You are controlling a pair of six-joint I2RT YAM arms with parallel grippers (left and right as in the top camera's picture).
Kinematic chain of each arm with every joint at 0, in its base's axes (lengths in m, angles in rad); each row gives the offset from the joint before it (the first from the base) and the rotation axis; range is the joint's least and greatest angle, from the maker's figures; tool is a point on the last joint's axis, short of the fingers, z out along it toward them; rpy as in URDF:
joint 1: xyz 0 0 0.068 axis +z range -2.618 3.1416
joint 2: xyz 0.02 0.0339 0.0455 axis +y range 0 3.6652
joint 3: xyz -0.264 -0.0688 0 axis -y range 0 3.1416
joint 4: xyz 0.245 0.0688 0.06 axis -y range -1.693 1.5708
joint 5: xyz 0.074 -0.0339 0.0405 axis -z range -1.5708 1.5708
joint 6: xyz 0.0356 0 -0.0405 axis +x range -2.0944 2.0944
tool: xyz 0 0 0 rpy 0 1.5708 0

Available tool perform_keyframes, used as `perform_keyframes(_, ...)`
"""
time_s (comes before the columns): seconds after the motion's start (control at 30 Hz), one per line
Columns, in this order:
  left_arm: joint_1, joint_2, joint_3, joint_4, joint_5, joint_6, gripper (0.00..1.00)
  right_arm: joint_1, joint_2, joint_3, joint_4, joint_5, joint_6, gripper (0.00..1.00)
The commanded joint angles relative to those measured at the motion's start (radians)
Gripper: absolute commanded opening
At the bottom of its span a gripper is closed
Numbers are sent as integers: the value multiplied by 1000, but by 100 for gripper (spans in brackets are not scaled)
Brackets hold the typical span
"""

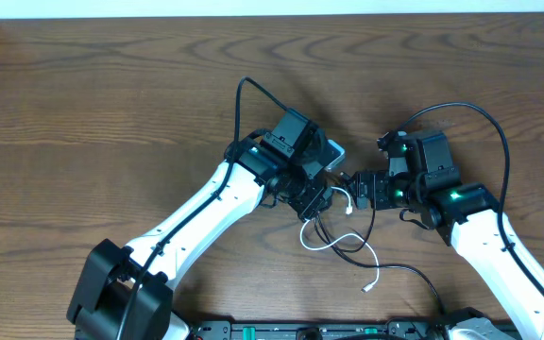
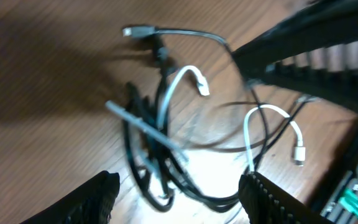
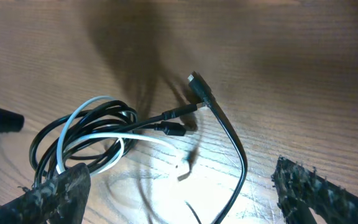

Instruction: Untangle cables

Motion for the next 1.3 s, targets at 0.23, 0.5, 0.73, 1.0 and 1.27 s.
perform_keyframes(0.23,4,21,-7,-36,-206,-67,66,-2,-4,-1,-5,9,-16,92)
perform_keyframes(0.5,13,21,-6,-34,-238,-68,65,0,-3,-1,6,-145,-17,94)
perform_keyframes(0.73,126,21,-6,-2,-292,-212,66,51,-3,-2,11,-247,-17,93)
perform_keyframes(1.0,232,21,-6,-11,-248,-346,71,121,45,-2,65,-246,-16,91)
perform_keyframes(1.27,251,21,-6,-14,-248,-356,73,158,175,-2,114,-270,30,74)
